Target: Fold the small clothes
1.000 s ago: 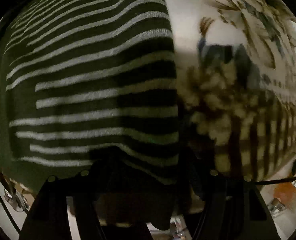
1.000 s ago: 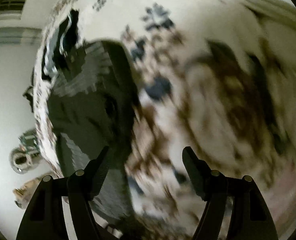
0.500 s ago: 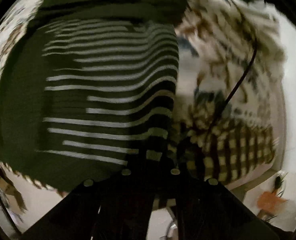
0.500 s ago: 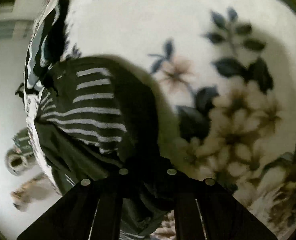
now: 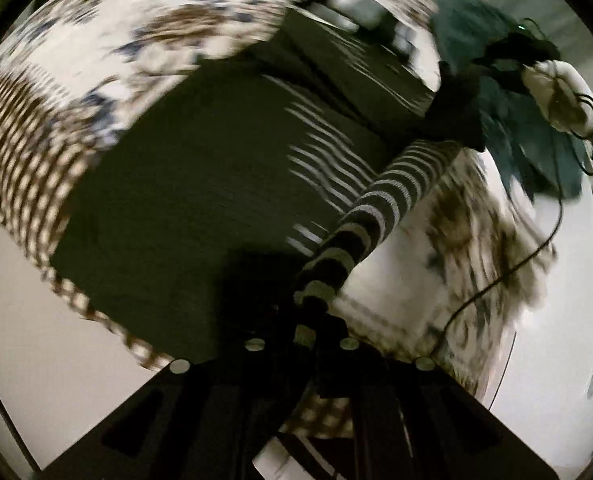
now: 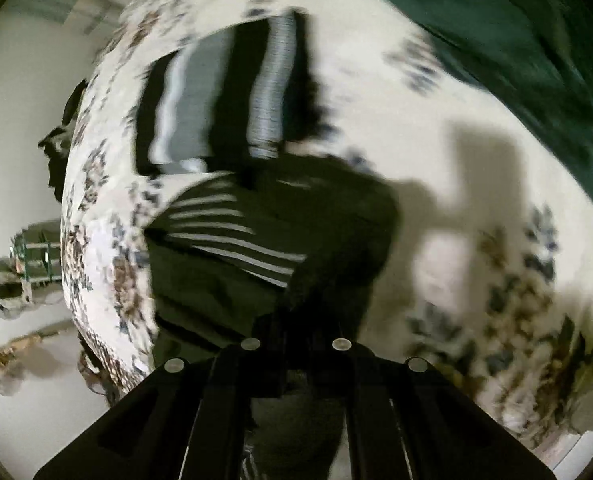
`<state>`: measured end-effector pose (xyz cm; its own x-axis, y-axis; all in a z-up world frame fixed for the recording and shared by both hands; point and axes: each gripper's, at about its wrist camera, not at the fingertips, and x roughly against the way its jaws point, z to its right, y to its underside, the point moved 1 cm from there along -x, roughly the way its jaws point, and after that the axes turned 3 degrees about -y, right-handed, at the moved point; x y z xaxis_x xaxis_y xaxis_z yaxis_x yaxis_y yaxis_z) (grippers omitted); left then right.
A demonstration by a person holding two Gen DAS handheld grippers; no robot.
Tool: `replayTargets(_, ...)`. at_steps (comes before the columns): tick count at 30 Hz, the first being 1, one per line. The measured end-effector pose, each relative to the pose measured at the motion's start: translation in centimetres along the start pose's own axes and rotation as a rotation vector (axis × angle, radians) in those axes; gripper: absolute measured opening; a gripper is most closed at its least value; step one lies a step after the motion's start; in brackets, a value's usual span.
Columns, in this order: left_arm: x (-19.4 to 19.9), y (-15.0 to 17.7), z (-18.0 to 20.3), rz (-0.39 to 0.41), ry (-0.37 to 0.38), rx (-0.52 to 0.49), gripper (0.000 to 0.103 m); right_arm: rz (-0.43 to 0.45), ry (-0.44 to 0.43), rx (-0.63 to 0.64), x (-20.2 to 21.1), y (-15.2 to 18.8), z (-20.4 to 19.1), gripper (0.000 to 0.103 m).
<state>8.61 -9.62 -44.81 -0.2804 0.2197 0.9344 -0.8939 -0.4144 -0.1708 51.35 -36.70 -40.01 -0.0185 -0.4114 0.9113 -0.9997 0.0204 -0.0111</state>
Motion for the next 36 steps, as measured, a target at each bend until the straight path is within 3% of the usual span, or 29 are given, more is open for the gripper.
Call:
replayTargets(3,-0.8,-1.7,-4.8,-0.012,0.033,0.114,0.004,-0.002,0.033,0.046,-2.3,-2.1,-6.8,0.006)
replayTargets(7,-1.2,-4.0,-9.6,-0.009,0.058,0.201,0.004,-0.029,0.112,0.117,-8.4,-4.8,-16.5,0.006)
replayTargets(12,-1.5,-5.7,-14.4,-0.029,0.075,0.276,0.004,-0.064,0.175,0.129,-15.5,-6.7,-24.0,0.006)
replayTargets(16,-2.9,-6.7,-18.0,-0.067,0.076,0.315,0.004,-0.090,0.246,0.165,-20.5,-7.4,-27.4,0.006)
replayTargets(19,-5.1,-7.0,-20.2,-0.125,0.073,0.335,0.005,-0.129,0.296,0.141,-23.8,-7.8,-27.6,0.006)
replayTargets(21,-6.8,-7.0,-22.5,-0.191,0.115,0.391,0.009,-0.174,0.265,0.092,-25.3,-7.9,-26.9,0.011)
replayTargets(23,-6.6,-7.1,-24.0,-0.216,0.162,0.410,0.019,-0.192,0.181,0.056,-25.1,-7.3,-26.2,0.039)
replayTargets(25,-5.6,-7.6,-24.6,-0.212,0.144,0.355,0.029,-0.196,0.095,0.037,-23.6,-5.7,-25.4,0.055)
replayTargets(28,-4.3,-8.8,-24.9,-0.219,0.123,0.293,0.041,-0.151,0.040,0.015,-20.3,-2.5,-23.2,0.057)
replayTargets(31,-3.2,-11.0,-24.3,-0.211,0.117,0.231,0.048,-0.095,-0.010,-0.051,-16.7,1.5,-19.3,0.058)
replayTargets(33,-2.9,-12.7,-22.9,-0.191,0.114,0.174,0.059,-0.061,-0.003,-0.087,-15.0,4.6,-16.3,0.059)
replayTargets(36,-3.8,-14.2,-20.1,-0.176,0.136,0.064,0.061,-0.052,0.023,-0.158,-13.9,10.7,-11.3,0.059)
